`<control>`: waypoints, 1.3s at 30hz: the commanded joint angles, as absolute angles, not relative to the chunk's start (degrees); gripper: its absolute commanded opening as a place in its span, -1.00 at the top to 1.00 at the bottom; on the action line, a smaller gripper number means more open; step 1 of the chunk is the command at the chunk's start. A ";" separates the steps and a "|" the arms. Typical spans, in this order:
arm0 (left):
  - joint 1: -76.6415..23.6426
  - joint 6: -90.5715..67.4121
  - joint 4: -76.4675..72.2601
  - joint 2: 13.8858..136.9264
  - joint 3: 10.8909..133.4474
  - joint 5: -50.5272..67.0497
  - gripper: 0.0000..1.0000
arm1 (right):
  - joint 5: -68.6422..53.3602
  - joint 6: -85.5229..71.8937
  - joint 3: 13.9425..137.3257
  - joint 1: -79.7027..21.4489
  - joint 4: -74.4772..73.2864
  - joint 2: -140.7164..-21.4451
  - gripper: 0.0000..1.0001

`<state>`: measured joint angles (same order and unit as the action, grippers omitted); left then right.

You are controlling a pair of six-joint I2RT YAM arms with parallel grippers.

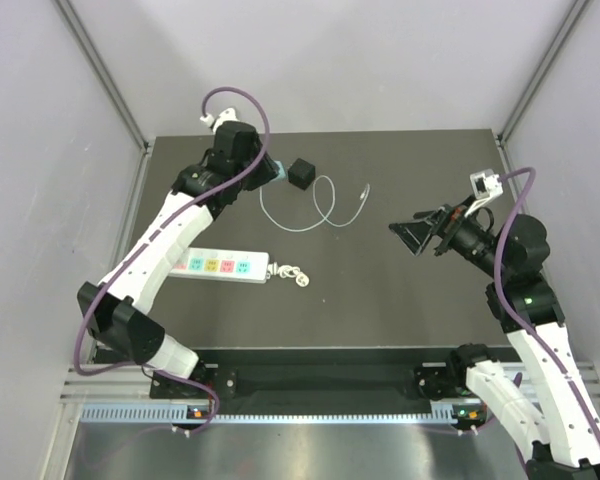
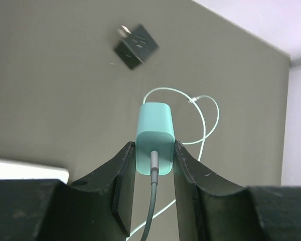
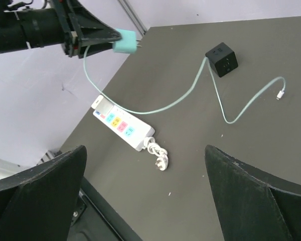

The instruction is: Insert the plug

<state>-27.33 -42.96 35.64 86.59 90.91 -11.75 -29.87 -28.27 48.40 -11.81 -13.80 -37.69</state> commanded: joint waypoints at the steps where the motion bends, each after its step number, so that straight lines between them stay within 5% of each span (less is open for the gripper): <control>1: -25.41 -52.62 40.16 81.31 90.97 -20.05 1.00 | -30.58 -26.10 48.43 -11.51 -13.10 -38.76 -0.99; 19: -15.03 -94.09 76.45 79.10 84.90 -30.58 1.00 | -33.22 -25.41 45.52 -11.51 -11.77 -38.85 -1.00; 39: -7.91 -101.86 78.66 90.96 83.32 -22.94 1.00 | -29.27 -22.32 47.11 -11.51 -15.12 -37.79 -0.99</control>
